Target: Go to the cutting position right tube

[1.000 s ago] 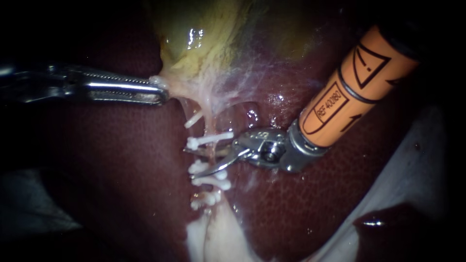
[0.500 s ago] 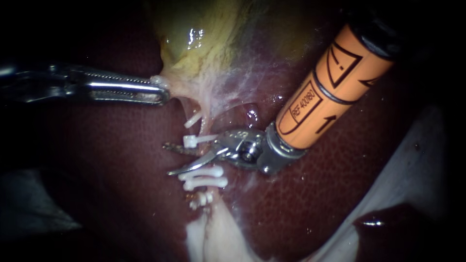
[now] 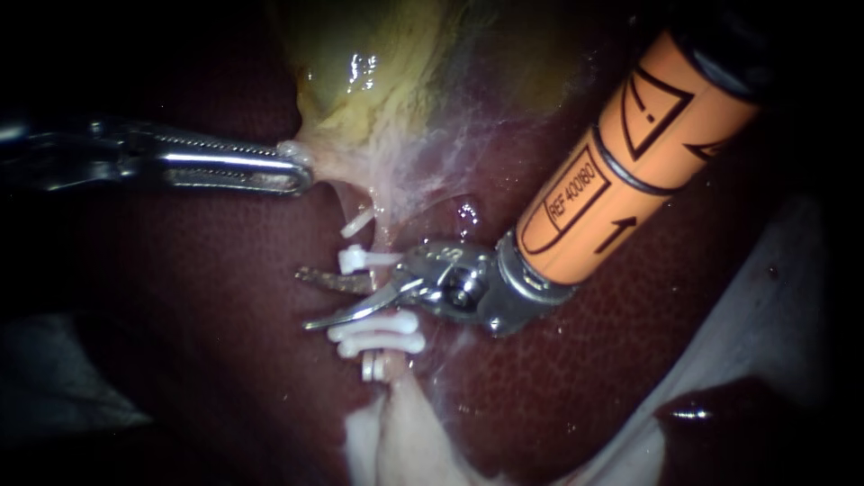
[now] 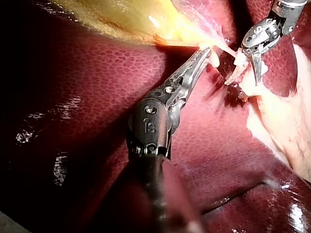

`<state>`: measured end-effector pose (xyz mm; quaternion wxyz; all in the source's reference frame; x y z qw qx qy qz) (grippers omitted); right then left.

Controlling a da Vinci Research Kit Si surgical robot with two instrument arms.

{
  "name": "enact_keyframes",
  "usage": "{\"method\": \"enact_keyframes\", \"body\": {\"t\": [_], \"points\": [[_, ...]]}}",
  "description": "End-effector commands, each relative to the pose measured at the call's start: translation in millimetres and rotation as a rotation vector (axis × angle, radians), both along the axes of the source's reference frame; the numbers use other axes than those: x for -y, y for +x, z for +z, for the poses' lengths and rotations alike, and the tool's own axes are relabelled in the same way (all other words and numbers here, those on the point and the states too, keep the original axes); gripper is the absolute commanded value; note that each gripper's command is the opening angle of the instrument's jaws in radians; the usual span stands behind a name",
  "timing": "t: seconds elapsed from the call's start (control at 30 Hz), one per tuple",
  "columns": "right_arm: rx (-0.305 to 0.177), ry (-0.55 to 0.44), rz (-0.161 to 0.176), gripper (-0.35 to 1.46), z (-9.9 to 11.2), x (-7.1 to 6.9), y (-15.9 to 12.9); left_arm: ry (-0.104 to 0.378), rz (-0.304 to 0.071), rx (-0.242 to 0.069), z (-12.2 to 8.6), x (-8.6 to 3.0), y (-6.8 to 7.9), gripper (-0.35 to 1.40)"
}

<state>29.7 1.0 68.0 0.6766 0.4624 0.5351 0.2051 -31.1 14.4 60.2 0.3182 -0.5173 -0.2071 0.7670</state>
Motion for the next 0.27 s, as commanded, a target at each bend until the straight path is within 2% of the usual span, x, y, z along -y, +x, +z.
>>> {"method": "enact_keyframes", "body": {"t": [0.03,0.27], "points": [[-0.002,-0.002,-0.003,1.35,0.1,0.1,0.0,0.0,0.001,0.001,0.0,0.0,0.0,-0.35],[-0.002,-0.002,-0.003,1.35,0.3,-0.1,-0.2,0.0,0.001,0.001,0.1,-0.1,-0.1,-0.35]]}}
